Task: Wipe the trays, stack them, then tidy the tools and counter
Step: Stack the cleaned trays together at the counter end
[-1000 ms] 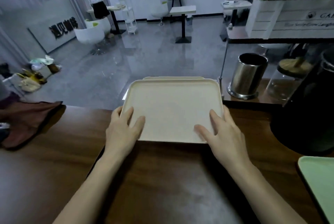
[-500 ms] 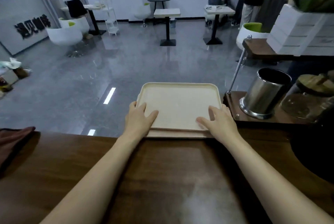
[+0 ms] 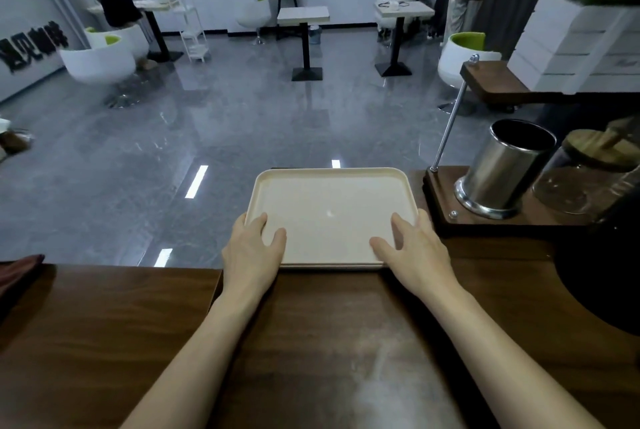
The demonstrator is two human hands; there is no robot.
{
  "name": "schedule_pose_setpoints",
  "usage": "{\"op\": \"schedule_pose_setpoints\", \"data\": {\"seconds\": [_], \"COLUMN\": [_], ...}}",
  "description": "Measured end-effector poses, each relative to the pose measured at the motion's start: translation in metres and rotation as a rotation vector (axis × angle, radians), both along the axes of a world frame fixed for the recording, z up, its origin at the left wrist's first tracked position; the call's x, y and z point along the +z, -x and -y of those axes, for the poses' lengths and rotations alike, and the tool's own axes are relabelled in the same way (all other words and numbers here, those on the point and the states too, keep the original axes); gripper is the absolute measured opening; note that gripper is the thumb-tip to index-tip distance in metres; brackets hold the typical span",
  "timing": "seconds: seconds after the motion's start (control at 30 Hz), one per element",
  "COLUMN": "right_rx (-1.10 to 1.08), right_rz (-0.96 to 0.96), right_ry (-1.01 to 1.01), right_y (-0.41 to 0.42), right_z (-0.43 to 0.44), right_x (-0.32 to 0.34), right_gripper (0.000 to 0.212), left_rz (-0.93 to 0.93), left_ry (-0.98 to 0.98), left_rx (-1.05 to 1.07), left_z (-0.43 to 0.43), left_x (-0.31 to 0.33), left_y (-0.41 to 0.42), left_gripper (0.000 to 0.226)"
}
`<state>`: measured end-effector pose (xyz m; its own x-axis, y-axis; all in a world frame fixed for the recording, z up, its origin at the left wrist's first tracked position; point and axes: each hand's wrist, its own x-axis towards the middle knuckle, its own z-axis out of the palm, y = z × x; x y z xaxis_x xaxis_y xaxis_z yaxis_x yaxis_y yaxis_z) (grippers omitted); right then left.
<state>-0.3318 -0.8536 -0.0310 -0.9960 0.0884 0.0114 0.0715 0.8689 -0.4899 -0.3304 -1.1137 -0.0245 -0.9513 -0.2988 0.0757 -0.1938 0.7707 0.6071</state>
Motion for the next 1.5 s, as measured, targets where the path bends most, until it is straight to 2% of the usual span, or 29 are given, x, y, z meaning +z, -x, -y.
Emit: {"op": "schedule_pose_setpoints", "data": {"seconds": [0.13, 0.23, 0.37, 0.5, 0.6, 0.67, 0.77, 0.9, 0.97, 1.07, 1.17, 1.27, 1.37, 1.5], "right_rx": [-0.053, -0.075, -0.057, 0.045, 0.135, 0.128, 0.024, -0.055, -0.067, -0.066, -0.076, 0.009, 0.187, 0.352], "right_rz": [-0.033, -0.036, -0.121, -0.010, -0.024, -0.025, -0.039, -0.062, -0.083, -0.129, -0.163, -0.017, 0.157, 0.154], "right_ry": [0.018, 0.029, 0.010, 0.032, 0.124, 0.214, 0.276, 0.300, 0.342, 0.408, 0.351, 0.179, -0.051, -0.090], "right_y": [-0.004, -0.003, 0.000, -0.007, -0.059, -0.111, -0.179, -0.246, -0.278, -0.325, -0.363, -0.385, -0.398, -0.406], "right_z": [0.001, 0.000, -0.002, -0.010, -0.027, -0.050, -0.098, -0.166, -0.194, -0.234, -0.276, -0.306, -0.314, -0.306], "right_x": [-0.004, -0.005, -0.011, -0.007, -0.002, 0.001, 0.000, 0.003, 0.006, 0.010, 0.012, 0.012, 0.007, 0.006], "right_gripper": [0.033, 0.040, 0.038, 0.068, 0.077, 0.073, 0.060, 0.042, 0.035, 0.027, 0.024, 0.045, 0.066, 0.075], "left_rz": [0.015, 0.025, 0.001, -0.025, -0.109, -0.263, -0.378, -0.259, -0.212, -0.146, -0.153, -0.126, -0.092, -0.081], "left_ry": [0.002, 0.029, 0.068, 0.096, 0.213, 0.236, 0.096, -0.063, -0.063, -0.016, 0.001, 0.029, 0.119, 0.159], "left_rx": [-0.025, -0.037, -0.055, -0.075, -0.054, -0.085, -0.243, -0.566, -0.716, -0.815, -0.871, -0.854, -0.803, -0.751], "left_z": [-0.004, -0.003, -0.005, 0.004, 0.002, -0.018, -0.081, -0.184, -0.233, -0.305, -0.375, -0.414, -0.418, -0.394], "left_x": [-0.001, -0.005, -0.007, -0.011, -0.013, -0.009, 0.010, 0.015, 0.008, -0.003, -0.009, -0.018, -0.024, -0.032], "left_y": [0.000, 0.002, 0.003, 0.009, 0.004, -0.011, -0.057, -0.132, -0.160, -0.185, -0.203, -0.213, -0.226, -0.244], "left_gripper": [0.055, 0.056, 0.051, 0.051, 0.057, 0.050, 0.041, 0.038, 0.042, 0.040, 0.045, 0.045, 0.054, 0.066]}}
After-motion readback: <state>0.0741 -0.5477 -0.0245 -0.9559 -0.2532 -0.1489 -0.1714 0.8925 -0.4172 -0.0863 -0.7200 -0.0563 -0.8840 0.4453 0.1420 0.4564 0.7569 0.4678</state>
